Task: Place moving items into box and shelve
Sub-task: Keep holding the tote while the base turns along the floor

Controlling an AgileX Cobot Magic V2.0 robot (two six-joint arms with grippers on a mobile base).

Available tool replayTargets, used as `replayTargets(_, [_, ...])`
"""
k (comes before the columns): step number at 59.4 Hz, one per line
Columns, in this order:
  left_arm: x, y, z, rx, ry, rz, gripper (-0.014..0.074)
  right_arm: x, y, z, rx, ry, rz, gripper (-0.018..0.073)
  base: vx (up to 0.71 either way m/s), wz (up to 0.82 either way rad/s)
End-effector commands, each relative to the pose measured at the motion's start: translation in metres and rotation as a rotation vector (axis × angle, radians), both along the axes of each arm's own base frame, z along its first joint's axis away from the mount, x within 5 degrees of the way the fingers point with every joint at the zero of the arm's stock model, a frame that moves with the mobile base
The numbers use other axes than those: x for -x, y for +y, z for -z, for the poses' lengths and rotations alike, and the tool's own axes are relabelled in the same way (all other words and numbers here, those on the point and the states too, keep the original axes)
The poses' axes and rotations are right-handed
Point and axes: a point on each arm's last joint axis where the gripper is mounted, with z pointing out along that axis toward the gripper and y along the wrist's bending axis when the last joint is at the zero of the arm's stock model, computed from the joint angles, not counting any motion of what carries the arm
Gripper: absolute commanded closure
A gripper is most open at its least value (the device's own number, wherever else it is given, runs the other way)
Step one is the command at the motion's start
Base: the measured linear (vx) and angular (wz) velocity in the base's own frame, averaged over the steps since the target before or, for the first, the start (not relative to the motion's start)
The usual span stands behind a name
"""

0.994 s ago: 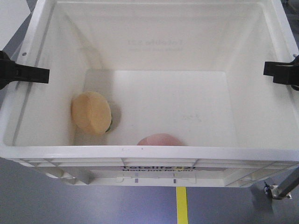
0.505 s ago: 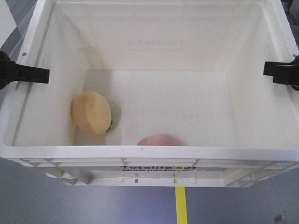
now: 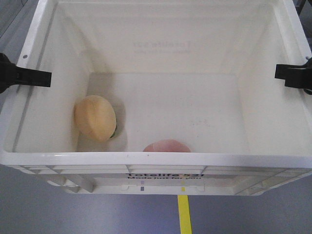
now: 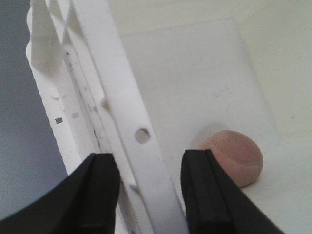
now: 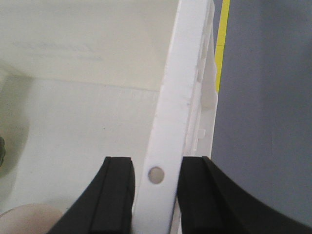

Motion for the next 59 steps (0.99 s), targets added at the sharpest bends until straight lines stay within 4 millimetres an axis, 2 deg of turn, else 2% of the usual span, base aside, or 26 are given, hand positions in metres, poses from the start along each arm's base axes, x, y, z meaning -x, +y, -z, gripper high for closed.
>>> replayTargets(1, [0.0058,-0.0080,-0.0304,0.149,-0.140,0.002,0.0603,0.0016,0.0027,-0.0298,-0.108,-0.186,0.004,0.0565,0.43,-0.13])
replayTargets(30, [0.0058,-0.0080,-0.0304,0.149,-0.140,0.002,0.0603,0.0016,0.0027,-0.0298,-0.108,-0.186,0.004,0.0565,0.43,-0.17])
replayTargets(59, [0.0057,-0.0080,-0.0305,0.149,-0.141,0.001,0.0603,0.0016,0.0027,-0.0298,-0.108,-0.186,0.004,0.0565,0.41,-0.34])
